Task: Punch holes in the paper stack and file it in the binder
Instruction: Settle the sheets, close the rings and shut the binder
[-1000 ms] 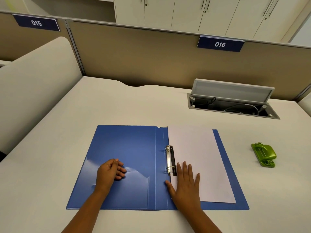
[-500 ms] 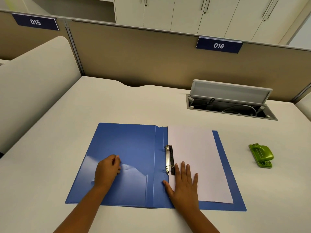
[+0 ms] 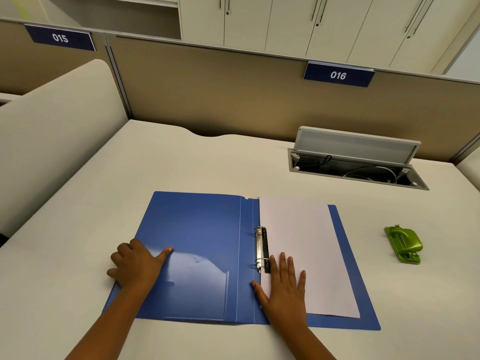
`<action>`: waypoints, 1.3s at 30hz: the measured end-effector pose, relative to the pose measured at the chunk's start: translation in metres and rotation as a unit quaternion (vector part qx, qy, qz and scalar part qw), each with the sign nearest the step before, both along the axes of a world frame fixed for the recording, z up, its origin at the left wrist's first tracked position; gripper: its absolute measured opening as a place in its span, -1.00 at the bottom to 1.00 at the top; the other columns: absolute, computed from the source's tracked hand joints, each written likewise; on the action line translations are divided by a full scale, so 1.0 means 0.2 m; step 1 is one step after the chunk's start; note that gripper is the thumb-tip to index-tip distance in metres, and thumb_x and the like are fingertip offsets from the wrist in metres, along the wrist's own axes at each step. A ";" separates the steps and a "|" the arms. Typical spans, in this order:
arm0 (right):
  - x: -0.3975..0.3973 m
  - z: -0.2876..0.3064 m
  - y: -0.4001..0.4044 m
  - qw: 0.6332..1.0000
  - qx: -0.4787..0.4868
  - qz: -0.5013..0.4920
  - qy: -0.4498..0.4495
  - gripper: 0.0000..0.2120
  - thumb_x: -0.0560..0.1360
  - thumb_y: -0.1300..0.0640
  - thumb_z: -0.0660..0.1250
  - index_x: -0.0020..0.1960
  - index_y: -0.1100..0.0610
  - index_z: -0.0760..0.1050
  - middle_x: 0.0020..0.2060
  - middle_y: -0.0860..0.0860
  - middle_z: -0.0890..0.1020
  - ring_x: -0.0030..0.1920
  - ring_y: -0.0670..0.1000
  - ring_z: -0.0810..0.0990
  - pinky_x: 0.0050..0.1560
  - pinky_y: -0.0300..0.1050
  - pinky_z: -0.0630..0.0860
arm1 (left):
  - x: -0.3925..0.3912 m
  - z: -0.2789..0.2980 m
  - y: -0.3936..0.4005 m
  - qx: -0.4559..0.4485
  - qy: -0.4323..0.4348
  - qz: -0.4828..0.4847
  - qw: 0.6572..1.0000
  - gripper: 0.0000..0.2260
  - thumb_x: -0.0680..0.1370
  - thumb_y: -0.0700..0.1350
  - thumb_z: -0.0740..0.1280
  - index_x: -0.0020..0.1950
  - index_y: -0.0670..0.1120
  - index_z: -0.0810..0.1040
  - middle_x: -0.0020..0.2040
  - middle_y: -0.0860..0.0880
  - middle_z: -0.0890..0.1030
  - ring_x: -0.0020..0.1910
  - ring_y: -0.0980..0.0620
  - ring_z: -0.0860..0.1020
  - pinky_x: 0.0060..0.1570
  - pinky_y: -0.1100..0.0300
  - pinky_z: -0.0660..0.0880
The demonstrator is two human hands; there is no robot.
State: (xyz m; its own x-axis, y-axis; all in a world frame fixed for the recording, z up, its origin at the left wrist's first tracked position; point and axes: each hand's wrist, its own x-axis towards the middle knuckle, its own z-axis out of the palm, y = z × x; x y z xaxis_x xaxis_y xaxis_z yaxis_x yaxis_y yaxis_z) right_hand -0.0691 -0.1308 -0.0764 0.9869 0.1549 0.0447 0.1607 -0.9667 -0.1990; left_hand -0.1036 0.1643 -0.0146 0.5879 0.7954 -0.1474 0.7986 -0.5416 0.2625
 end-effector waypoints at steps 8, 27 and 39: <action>-0.01 0.02 0.01 1.000 0.006 0.012 0.022 -0.22 0.45 -0.41 -0.11 0.51 0.02 -0.11 0.38 0.12 0.39 0.43 0.13 0.09 0.40 0.05 -0.14 | 0.11 0.01 0.24 -0.172 -0.023 0.138 0.975 -0.18 0.35 0.36 0.25 0.24 -0.34 0.34 0.24 -0.37 0.40 0.22 -0.35 0.36 0.27 -0.20 0.30; -0.02 0.28 0.01 0.941 0.319 -0.003 0.110 -0.07 0.04 -0.68 -0.20 0.32 -0.29 -0.18 0.47 -0.16 -0.15 0.52 0.01 -0.08 0.46 0.00 -0.21 | 0.00 0.57 0.33 -0.629 -0.299 -0.115 0.708 -0.69 0.42 0.03 0.29 0.05 -0.14 0.54 -0.16 -0.04 0.68 -0.24 0.08 0.65 -0.28 0.27 0.60; -0.05 0.75 -0.17 0.737 0.661 -0.060 0.131 -0.04 -0.02 -0.61 0.23 0.20 -0.04 0.42 0.22 -0.07 0.54 0.18 -0.09 0.55 0.30 -0.14 0.38 | 0.18 0.64 -0.38 -0.689 -0.327 -0.264 0.591 -0.75 0.51 -0.14 0.12 0.08 -0.08 0.52 0.00 0.08 0.67 -0.03 0.15 0.63 -0.17 0.26 0.58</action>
